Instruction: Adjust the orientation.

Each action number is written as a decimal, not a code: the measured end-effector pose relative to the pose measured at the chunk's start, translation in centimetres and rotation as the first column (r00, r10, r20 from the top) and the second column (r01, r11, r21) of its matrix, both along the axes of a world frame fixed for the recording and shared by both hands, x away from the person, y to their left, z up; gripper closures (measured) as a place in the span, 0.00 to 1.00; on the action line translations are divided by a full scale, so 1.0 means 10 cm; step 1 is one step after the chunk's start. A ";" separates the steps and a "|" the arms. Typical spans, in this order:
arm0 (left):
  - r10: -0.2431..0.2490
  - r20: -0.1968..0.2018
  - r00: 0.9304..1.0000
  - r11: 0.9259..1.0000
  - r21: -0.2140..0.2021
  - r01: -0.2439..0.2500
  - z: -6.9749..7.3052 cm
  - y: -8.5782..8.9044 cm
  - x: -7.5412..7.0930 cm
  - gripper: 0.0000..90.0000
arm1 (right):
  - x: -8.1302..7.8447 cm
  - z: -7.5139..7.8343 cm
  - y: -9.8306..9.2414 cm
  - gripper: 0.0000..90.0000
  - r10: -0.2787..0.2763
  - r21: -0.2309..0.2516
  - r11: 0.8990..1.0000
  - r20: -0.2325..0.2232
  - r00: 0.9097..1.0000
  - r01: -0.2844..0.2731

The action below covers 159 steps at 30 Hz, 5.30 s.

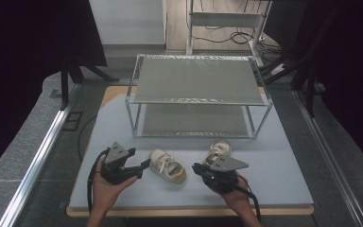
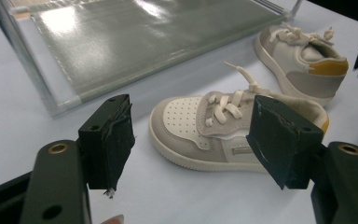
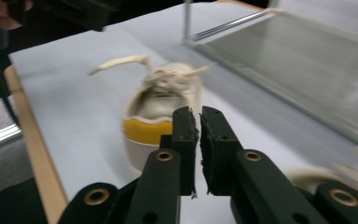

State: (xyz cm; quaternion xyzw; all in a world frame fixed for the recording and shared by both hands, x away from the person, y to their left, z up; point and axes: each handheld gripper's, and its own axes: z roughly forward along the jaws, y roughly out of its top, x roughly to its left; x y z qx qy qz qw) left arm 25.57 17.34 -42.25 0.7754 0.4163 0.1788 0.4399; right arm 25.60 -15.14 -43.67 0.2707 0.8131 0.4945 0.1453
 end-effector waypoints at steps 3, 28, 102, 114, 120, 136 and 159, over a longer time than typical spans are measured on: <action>-0.012 -0.004 1.000 1.000 -0.001 0.012 -0.01 -0.01 0.00 0.33 | -0.01 -0.04 0.14 0.95 0.043 -0.008 0.999 -0.021 0.999 -0.044; 0.004 -0.007 1.000 1.000 -0.004 -0.004 -0.02 0.07 -0.04 0.33 | -0.05 -0.24 0.50 1.00 0.058 -0.077 0.995 -0.075 0.996 -0.063; -0.065 -0.057 0.996 0.996 0.056 0.068 -0.10 -0.04 0.05 0.33 | 0.00 -0.28 -0.16 0.97 -0.179 -0.125 0.975 0.054 0.982 0.185; -0.091 -0.083 0.992 0.992 0.085 0.098 -0.16 -0.14 0.07 0.33 | -0.04 -0.32 -0.25 0.96 -0.182 -0.135 0.974 0.032 0.983 0.184; -0.111 -0.102 0.989 0.987 0.104 0.121 -0.21 -0.22 0.08 0.33 | -0.04 -0.29 -0.28 0.93 -0.178 -0.121 0.976 0.043 0.983 0.182; -0.120 -0.122 0.985 0.986 0.102 0.133 -0.32 -0.35 0.10 0.35 | -0.02 -0.50 -0.14 0.81 -0.074 -0.181 0.981 -0.020 0.997 0.069; -0.120 -0.118 0.986 0.985 0.107 0.133 -0.32 -0.35 0.10 0.35 | -0.01 -0.60 -0.09 0.87 -0.040 -0.243 0.970 -0.030 0.999 0.031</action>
